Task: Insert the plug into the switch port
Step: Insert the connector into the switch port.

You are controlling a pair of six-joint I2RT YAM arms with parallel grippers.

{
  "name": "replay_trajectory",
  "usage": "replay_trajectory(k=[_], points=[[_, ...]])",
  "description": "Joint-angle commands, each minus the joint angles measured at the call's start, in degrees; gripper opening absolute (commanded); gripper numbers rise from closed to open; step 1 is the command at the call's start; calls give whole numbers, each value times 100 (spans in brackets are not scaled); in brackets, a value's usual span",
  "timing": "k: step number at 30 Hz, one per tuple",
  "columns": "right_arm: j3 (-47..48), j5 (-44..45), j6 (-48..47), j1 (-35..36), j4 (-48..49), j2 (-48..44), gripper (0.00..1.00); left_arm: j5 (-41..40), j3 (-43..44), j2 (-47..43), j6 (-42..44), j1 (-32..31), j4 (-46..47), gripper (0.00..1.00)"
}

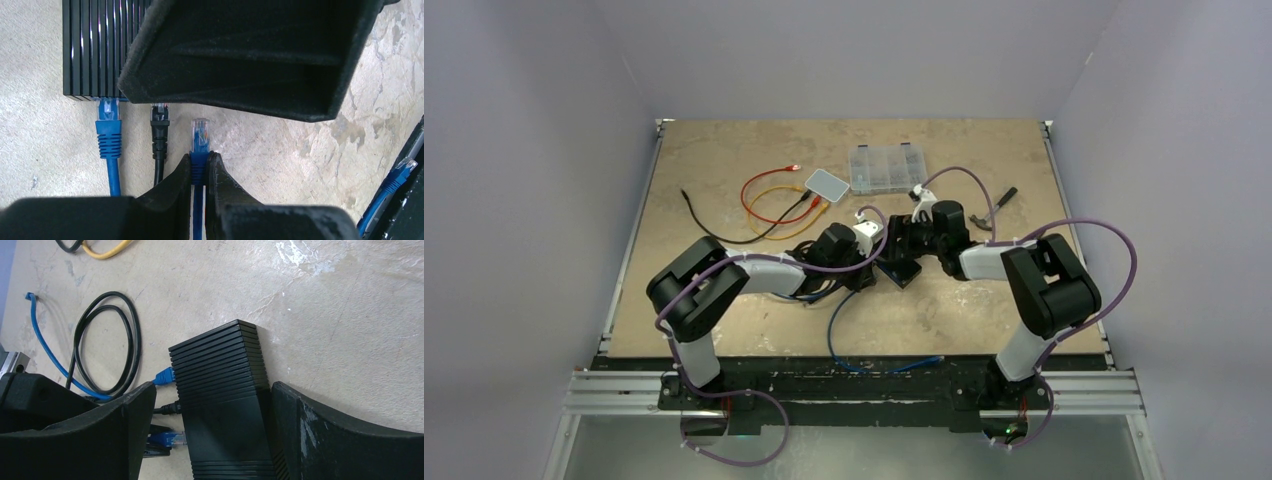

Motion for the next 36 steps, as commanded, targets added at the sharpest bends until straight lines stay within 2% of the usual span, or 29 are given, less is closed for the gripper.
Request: replay_trajectory(k=[1, 10, 22, 28, 36], points=[[-135, -156, 83, -146, -26, -221, 88, -140, -16, 69, -150, -77, 315, 0], [-463, -440, 197, -380, 186, -290, 85, -271, 91, 156, -129, -168, 252, 0], [-405, -756, 154, -429, 434, 77, 70, -455, 132, 251, -263, -177, 379, 0], [-398, -769, 120, -438, 449, 101, 67, -553, 194, 319, -284, -186, 367, 0], [-378, -874, 101, -438, 466, 145, 57, -1091, 366, 299, -247, -307, 90, 0]])
